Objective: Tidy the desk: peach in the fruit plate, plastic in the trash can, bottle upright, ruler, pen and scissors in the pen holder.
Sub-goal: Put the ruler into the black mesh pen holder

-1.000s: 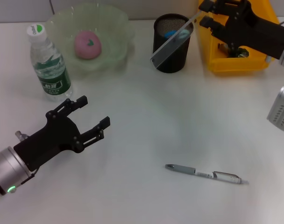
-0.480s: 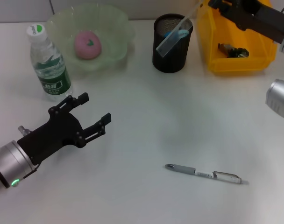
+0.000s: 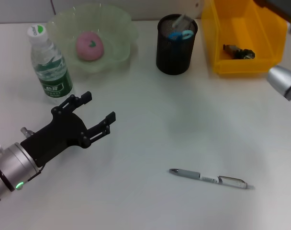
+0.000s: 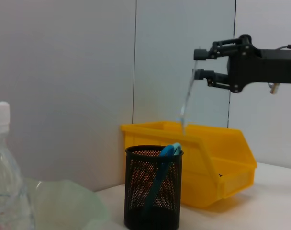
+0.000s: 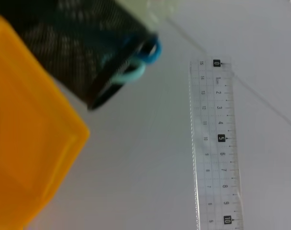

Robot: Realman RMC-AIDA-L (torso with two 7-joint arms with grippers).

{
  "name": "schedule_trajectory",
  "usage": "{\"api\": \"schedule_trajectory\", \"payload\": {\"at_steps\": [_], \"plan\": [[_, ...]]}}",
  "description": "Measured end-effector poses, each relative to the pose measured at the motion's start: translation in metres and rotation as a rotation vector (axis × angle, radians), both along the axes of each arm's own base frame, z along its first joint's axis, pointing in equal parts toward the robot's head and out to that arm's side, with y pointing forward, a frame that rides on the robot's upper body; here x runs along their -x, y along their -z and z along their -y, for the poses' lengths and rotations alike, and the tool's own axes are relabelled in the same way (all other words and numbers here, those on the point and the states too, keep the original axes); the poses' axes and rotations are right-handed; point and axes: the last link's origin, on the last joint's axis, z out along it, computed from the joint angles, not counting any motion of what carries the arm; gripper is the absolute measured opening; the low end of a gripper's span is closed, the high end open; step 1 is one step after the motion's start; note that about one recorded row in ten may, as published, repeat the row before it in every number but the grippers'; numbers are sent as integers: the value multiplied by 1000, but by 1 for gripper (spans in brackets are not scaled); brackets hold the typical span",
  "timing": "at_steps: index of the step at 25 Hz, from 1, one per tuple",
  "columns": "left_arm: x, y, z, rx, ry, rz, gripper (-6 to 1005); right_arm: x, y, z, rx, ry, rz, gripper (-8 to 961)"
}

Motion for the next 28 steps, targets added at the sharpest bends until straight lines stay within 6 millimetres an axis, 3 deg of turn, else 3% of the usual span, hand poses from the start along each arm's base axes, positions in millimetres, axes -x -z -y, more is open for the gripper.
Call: {"api": "schedule_trajectory", "payload": {"at_steps": [18,28], "plan": [[0,1,1,-1,-8,9,827,4,3,-17,-49,20,67,377],[0,3,3,-4,-5,3,827,8,22,-31,-21,68,164,377]]}}
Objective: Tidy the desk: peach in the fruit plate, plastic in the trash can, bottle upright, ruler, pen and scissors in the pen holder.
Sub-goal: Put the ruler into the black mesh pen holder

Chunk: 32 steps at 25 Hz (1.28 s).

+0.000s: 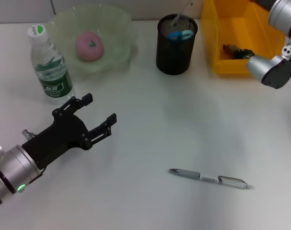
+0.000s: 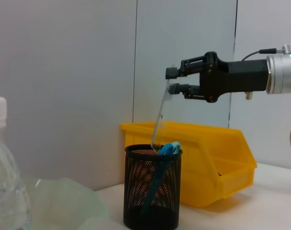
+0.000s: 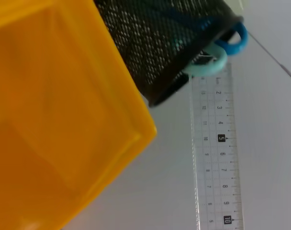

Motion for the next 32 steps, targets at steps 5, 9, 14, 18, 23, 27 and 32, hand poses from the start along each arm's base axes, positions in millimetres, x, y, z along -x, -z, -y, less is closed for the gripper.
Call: {"api": "schedule_trajectory", "payload": {"at_steps": [5,9,14,18,23,27,32], "plan": [[0,0,0,-2,1,-1,828,3,6,-2,12,2,29,377],[0,0,-1,-6,-1,1,828,5,12,-7,15,24,73,377],[-1,-1,-3,-11,0,3,828,7,14,-10,17,37,91,378],[-2,-1,-4,-11,4,2,828,10,19,-13,23,49,98,386],[-1,-3,-5,-20,0,3,828,9,21,-17,20,80,123,426],[-1,-4,-6,-25,-1,3,828,12,23,-17,25,77,114,458],[-2,-5,-7,-27,3,2,828,15,23,-18,27,76,96,531]]}}
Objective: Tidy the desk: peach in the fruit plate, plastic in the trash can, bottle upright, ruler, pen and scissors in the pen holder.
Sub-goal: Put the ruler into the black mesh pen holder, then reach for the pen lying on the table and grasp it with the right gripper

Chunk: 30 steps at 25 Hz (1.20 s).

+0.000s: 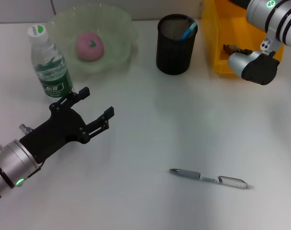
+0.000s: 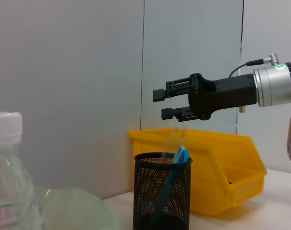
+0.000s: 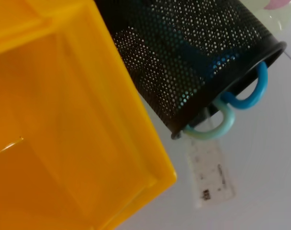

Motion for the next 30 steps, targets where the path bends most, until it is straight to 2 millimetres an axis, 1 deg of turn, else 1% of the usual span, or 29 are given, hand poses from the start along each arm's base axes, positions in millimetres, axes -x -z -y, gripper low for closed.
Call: {"api": "schedule_trajectory", "payload": {"at_steps": [4,8,11,12,13,16,17,18,19,23,24,25,30], "plan": [[0,-1,0,-2,3,0,828,-1,-3,0,-12,5,-13,607],[0,-1,-1,-3,4,0,828,0,-7,0,-25,6,-62,607],[0,-2,-1,-6,7,0,827,0,-11,5,-31,-11,-140,607],[0,-3,-2,-6,6,0,827,-2,-15,8,-40,-16,-199,607],[0,-3,-2,-6,6,0,827,-2,-15,8,-40,-16,-199,607],[0,-4,-2,-4,5,2,827,-5,-19,16,-46,-30,-293,608],[1,-4,-1,-4,6,1,827,-7,-22,22,-47,-47,-384,608],[1,-4,-1,-4,6,1,827,-7,-22,22,-47,-47,-384,608],[1,-4,-1,-1,8,-1,827,-7,-24,25,-46,-60,-428,608],[1,-3,-1,2,10,-3,827,-8,-34,38,-31,-85,-650,608],[1,-3,-1,2,10,-3,827,-8,-38,43,-6,-82,-770,608],[1,-3,-1,2,10,-3,827,-8,-38,43,-6,-82,-770,608],[-2,-4,-4,5,31,-14,827,-11,-48,60,91,-75,-1097,607]]}}
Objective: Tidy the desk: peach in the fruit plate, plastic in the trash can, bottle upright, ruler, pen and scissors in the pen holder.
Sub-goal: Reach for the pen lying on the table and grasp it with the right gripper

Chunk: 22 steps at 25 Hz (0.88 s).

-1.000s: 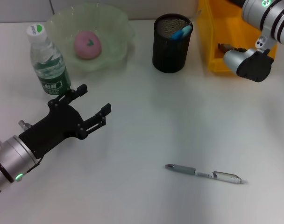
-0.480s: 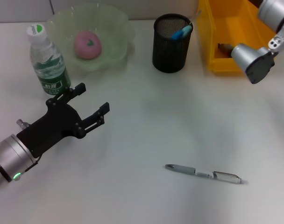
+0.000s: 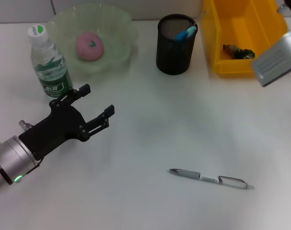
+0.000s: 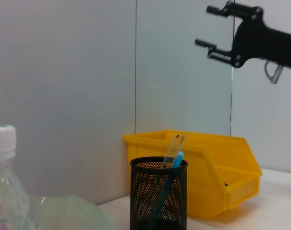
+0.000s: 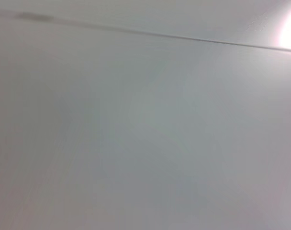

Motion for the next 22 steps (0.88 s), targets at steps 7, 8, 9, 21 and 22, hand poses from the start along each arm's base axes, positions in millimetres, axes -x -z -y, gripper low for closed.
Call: {"api": "schedule_trajectory", "payload": {"at_steps": [7,8,9,21,22], "plan": [[-2,1,1,17,26,-10,827,-6,-4,21,301,-39,-482,607],[-3,1,1,17,31,-8,827,-6,-4,21,301,-39,-482,607],[-4,0,1,16,37,-4,827,-7,-5,21,344,-36,-546,607],[-6,-7,7,10,51,52,827,-6,-1,16,839,41,-1180,608],[-6,-7,7,8,48,51,827,-7,1,18,925,56,-1269,608]]}}
